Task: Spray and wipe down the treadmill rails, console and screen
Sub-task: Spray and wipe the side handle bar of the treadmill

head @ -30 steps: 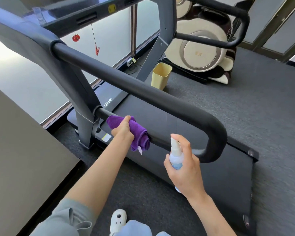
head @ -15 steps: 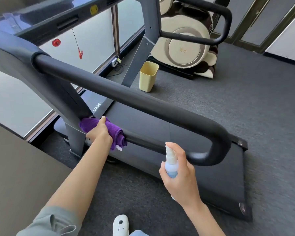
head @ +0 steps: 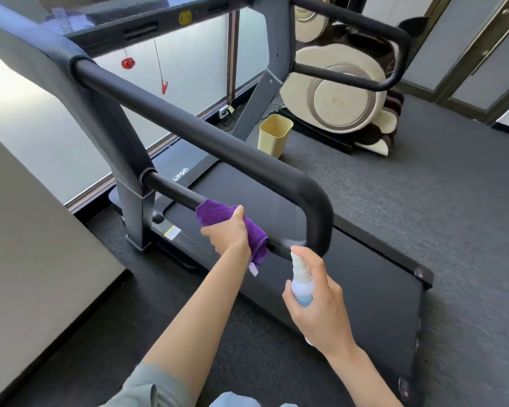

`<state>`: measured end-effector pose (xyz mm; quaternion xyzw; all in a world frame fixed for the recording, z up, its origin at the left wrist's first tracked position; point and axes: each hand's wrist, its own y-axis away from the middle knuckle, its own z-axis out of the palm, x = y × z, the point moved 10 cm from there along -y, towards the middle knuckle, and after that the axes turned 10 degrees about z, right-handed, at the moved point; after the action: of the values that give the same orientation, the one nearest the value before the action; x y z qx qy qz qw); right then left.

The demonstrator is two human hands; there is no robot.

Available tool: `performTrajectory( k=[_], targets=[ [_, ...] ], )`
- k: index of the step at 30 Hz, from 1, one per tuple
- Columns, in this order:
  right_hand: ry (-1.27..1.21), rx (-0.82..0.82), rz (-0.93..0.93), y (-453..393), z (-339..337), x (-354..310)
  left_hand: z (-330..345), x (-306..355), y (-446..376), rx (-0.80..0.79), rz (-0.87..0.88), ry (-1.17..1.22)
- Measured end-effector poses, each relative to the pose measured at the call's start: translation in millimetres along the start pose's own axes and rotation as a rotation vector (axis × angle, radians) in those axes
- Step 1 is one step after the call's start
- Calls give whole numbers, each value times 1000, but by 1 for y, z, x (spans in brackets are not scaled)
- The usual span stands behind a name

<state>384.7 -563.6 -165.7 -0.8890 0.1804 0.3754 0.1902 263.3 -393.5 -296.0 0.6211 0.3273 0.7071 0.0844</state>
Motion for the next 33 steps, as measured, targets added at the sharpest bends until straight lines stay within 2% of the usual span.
performTrajectory(
  k=[5, 12, 18, 21, 27, 30, 33],
  targets=[
    [-5, -30, -68, 17, -39, 21, 21, -47, 65, -38, -51, 46],
    [-139, -23, -13, 33, -60, 45, 22, -87, 102, -121, -201, 140],
    [-86, 4, -8, 22, -46, 44, 9, -16, 47, 10, -100, 125],
    [-69, 58, 11, 12, -46, 44, -1, 13, 15, 92, -8, 7],
    [-59, 127, 37, 9, -58, 48, -6, 17, 1, 95, 84, -132],
    [-67, 143, 50, 9, -63, 51, -8, 19, 18, 121, 238, -269],
    [-72, 140, 85, 8, -65, 57, -4, 10, 40, 80, 406, -314]
  ],
)
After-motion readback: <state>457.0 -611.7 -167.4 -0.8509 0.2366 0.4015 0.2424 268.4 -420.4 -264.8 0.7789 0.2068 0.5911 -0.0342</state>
